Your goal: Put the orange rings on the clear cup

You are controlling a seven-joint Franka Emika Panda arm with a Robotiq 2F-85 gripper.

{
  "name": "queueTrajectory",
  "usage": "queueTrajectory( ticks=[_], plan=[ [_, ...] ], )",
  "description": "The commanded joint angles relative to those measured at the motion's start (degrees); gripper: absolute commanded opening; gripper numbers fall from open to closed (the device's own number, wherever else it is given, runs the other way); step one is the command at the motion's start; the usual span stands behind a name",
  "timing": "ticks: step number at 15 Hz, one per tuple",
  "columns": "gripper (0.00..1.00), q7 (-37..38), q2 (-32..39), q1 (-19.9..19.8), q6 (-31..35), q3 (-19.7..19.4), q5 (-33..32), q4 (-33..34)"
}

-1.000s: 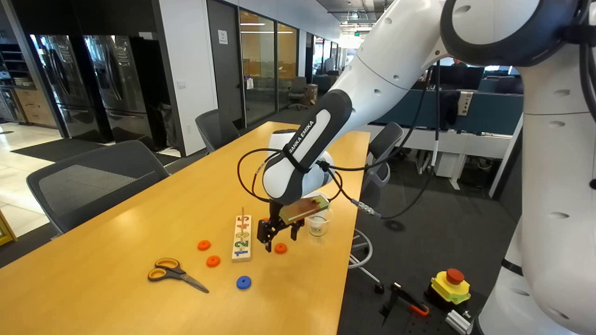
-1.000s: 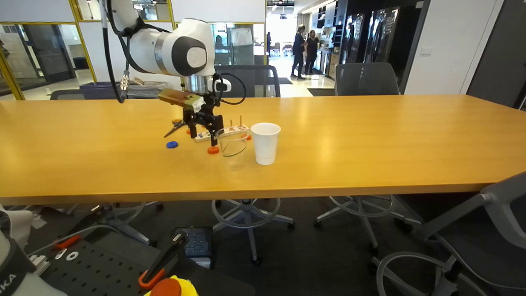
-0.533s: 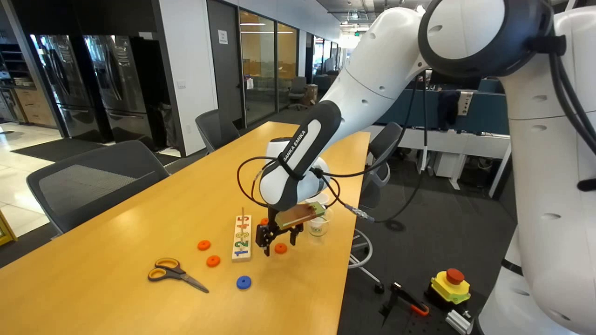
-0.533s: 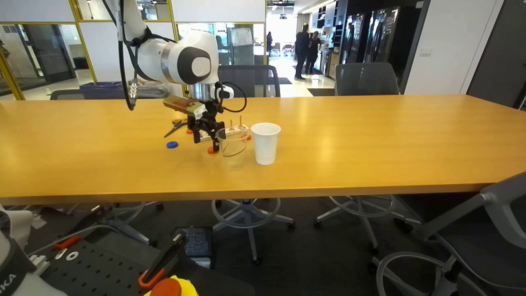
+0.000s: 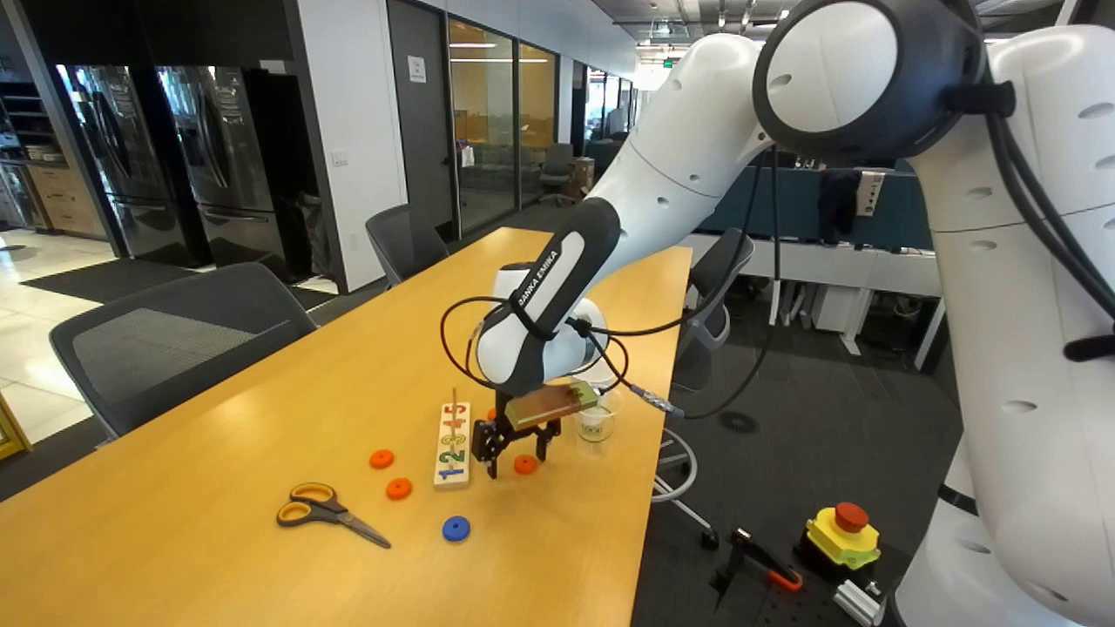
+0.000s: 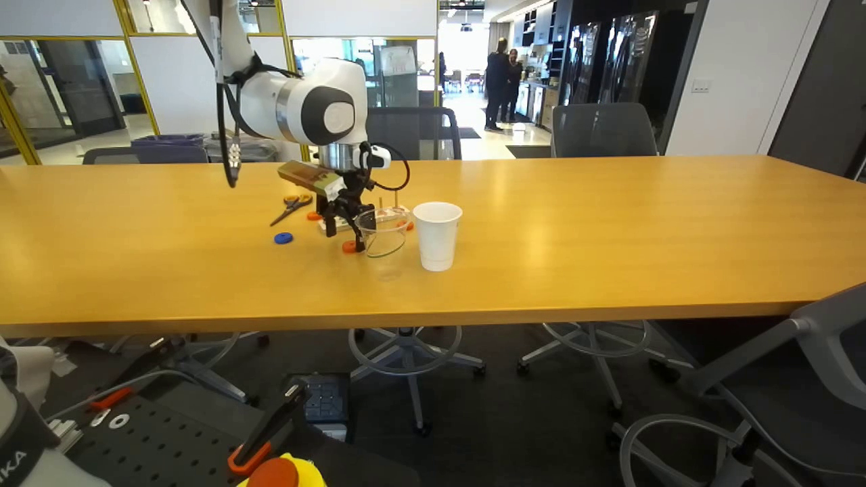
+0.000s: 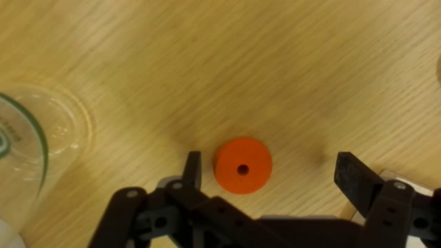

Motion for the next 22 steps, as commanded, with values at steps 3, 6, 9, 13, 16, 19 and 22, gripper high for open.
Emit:
queueTrajectory(
  ticks=[3, 6, 9, 13, 16, 19, 22],
  plan=[
    [1.0, 1.17, 1.05, 0.58, 0.07, -1.01, 0.09, 2.08],
    [1.0, 1.37, 0.88, 0.65, -0.14, -1.26, -0.05, 2.15],
    [0.73, 1.58, 0.94, 0.89, -0.39, -1.61, -0.58, 2.19],
    [0.55, 1.67, 0.66, 0.87, -3.51, -1.8, -0.84, 2.59],
    [0.32, 3.32, 0.3, 1.54, -6.54, -3.04, -2.24, 3.32],
    [0.23, 6.61, -0.38, 3.0, -9.26, -4.33, -4.98, 3.88],
    [0.24, 10.54, -2.17, 4.58, -11.21, -5.43, -7.87, 3.44]
  ],
)
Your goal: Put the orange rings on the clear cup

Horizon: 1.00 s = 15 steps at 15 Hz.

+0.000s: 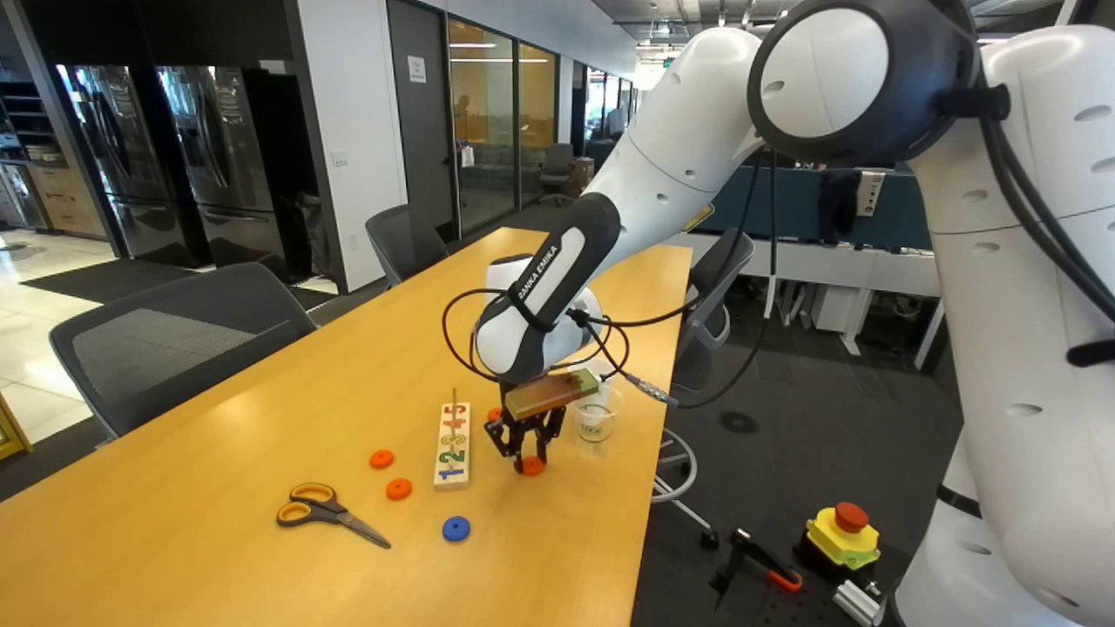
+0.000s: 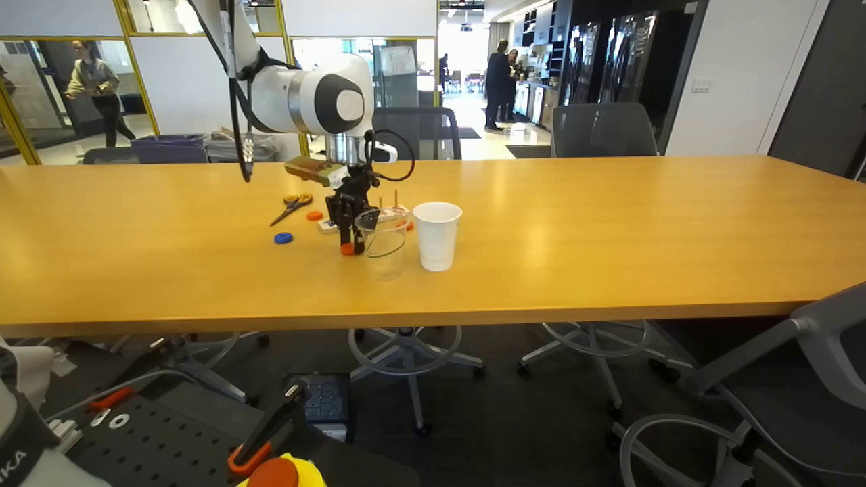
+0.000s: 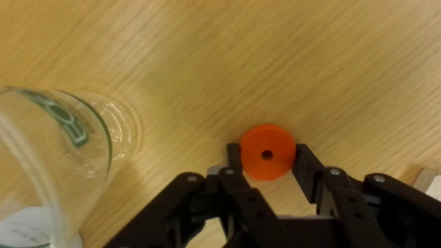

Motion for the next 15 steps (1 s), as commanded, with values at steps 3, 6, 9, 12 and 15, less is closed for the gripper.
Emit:
queueTrajectory(
  ticks=[3, 6, 9, 12, 15],
  plan=[
    [0.24, 6.82, -6.16, 2.87, -5.52, -1.78, -3.1, 0.12],
    [0.24, 6.18, -12.67, 1.29, -9.3, -0.92, -1.37, -1.16],
    [0.24, 5.39, -19.19, -1.13, -13.45, -1.16, -0.43, -2.36],
    [0.24, 5.48, -23.49, -4.0, -17.4, -1.63, 0.15, -3.3],
    [0.24, 5.29, -25.2, -6.56, -18.66, -2.07, 0.84, -4.77]
  ],
)
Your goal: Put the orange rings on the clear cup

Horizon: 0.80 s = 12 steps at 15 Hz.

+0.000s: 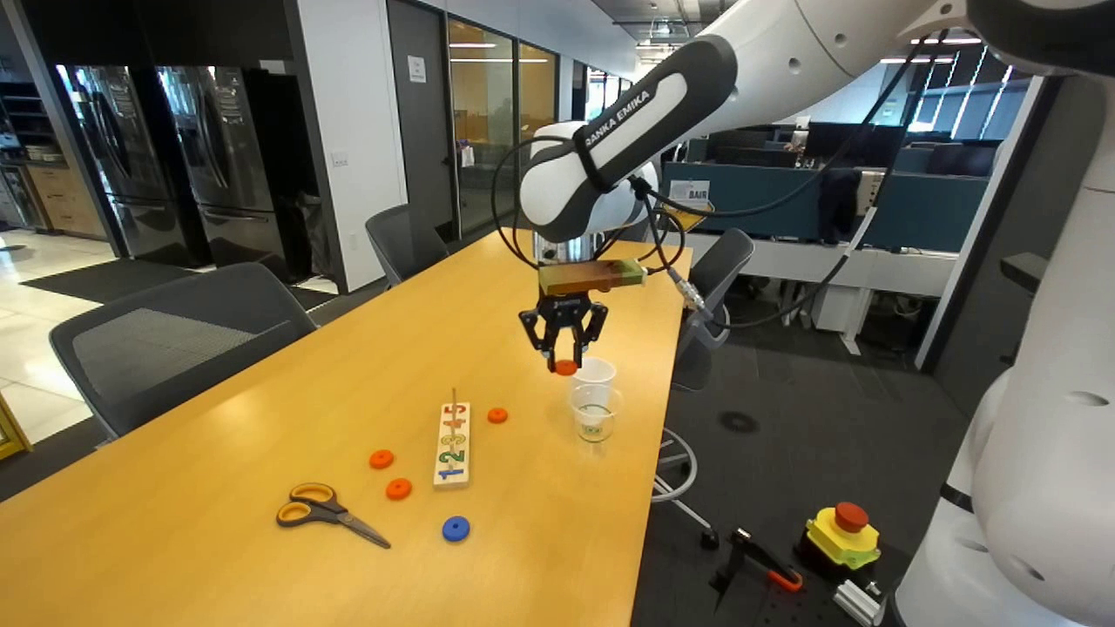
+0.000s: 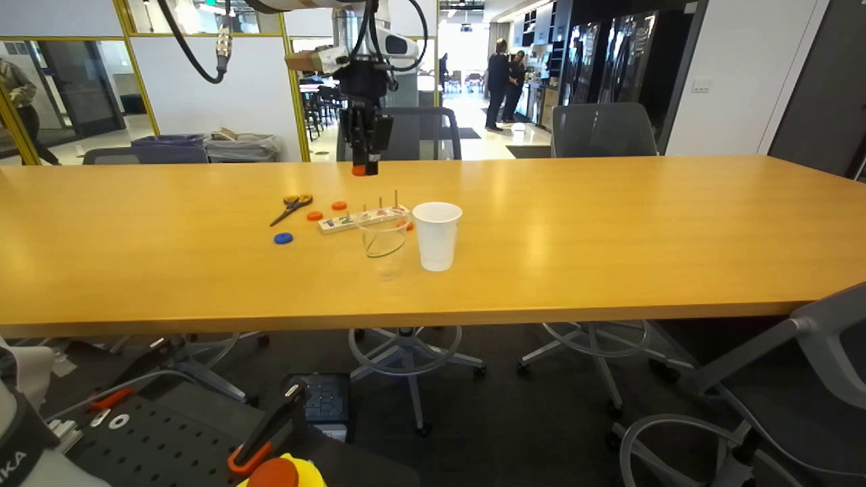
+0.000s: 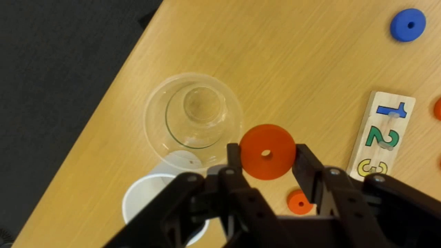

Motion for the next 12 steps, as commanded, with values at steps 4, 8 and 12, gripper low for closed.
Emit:
queueTrajectory(
  ticks=[4, 8, 12],
  plan=[
    [0.24, -0.81, -1.8, -3.48, -1.11, -0.29, 3.88, -4.0],
    [0.24, 0.33, 0.05, -3.93, 0.42, -0.34, 5.26, -5.1],
    [0.24, 3.62, 1.93, -3.83, 4.62, -0.49, 4.46, -5.33]
  ],
)
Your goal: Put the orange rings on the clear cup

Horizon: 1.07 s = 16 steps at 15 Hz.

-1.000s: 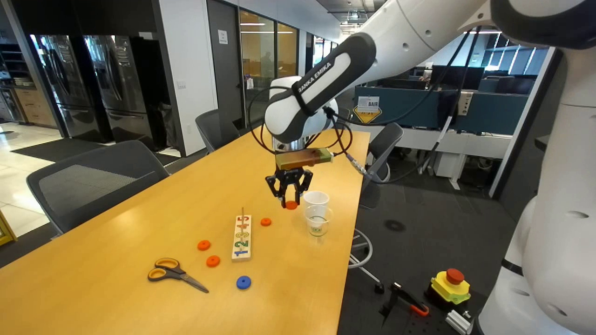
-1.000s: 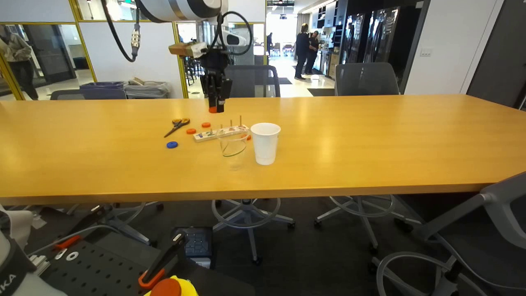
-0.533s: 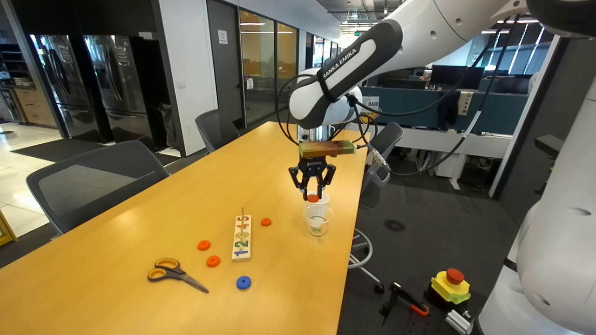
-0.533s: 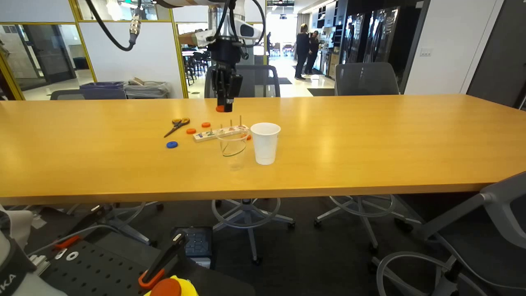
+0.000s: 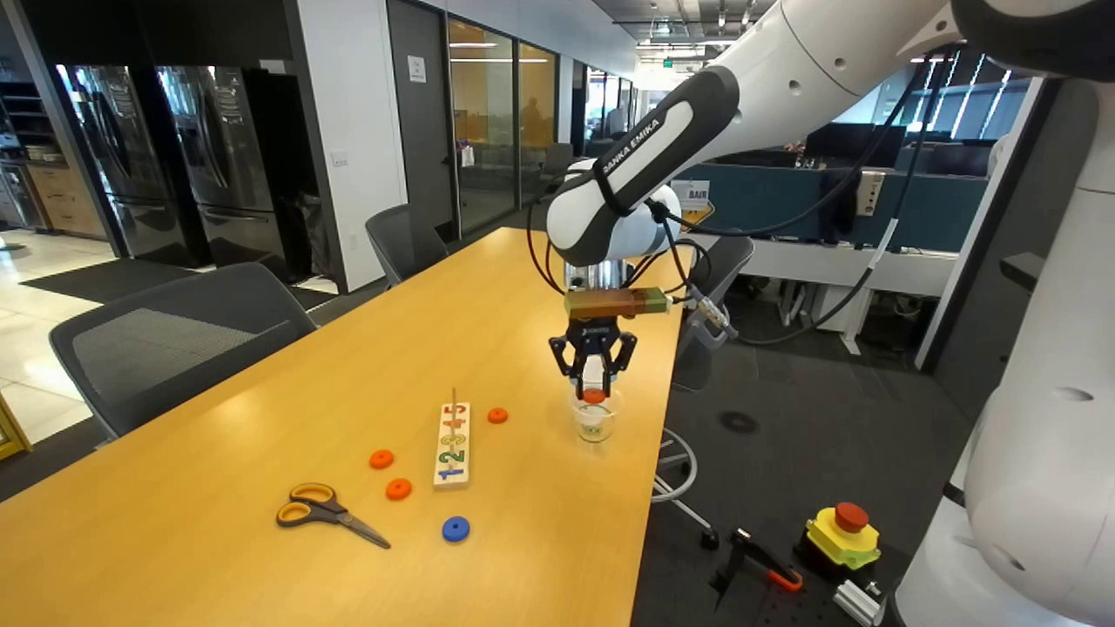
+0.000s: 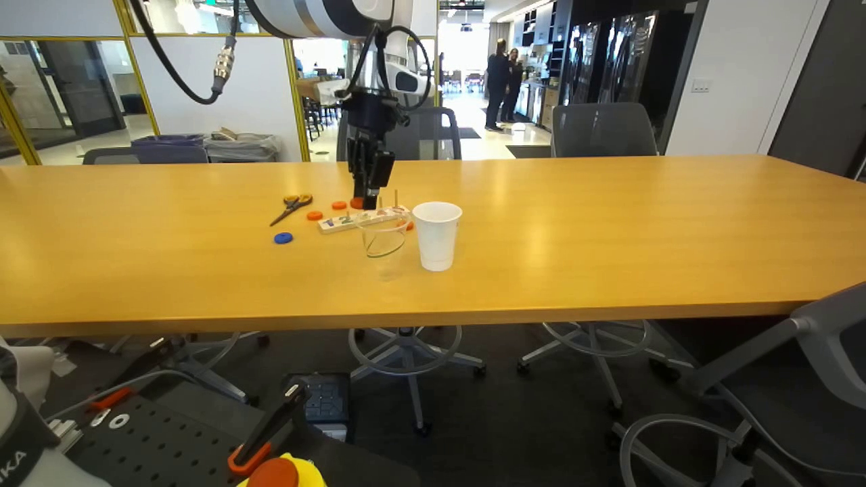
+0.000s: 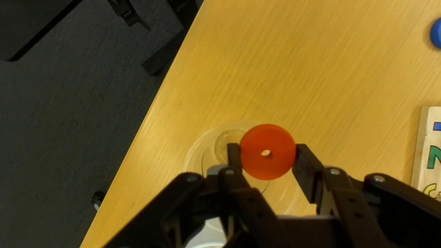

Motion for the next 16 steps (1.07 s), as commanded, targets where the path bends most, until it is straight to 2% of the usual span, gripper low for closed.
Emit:
queueTrajectory(
  ticks=[1, 5, 12, 13, 16],
  plan=[
    [0.24, 3.26, 1.44, -0.06, 4.49, -0.18, 0.22, 0.09],
    [0.24, 5.99, 3.63, 0.05, 8.0, -0.74, -0.38, 0.71],
    [0.24, 9.13, 3.84, 0.16, 8.45, -2.07, -2.64, 0.43],
    [0.6, 9.57, 3.86, 0.15, 8.73, -2.19, -2.57, 0.36],
    [0.82, 10.06, 3.39, 0.2, 8.8, -2.27, -2.54, 0.14]
  ],
)
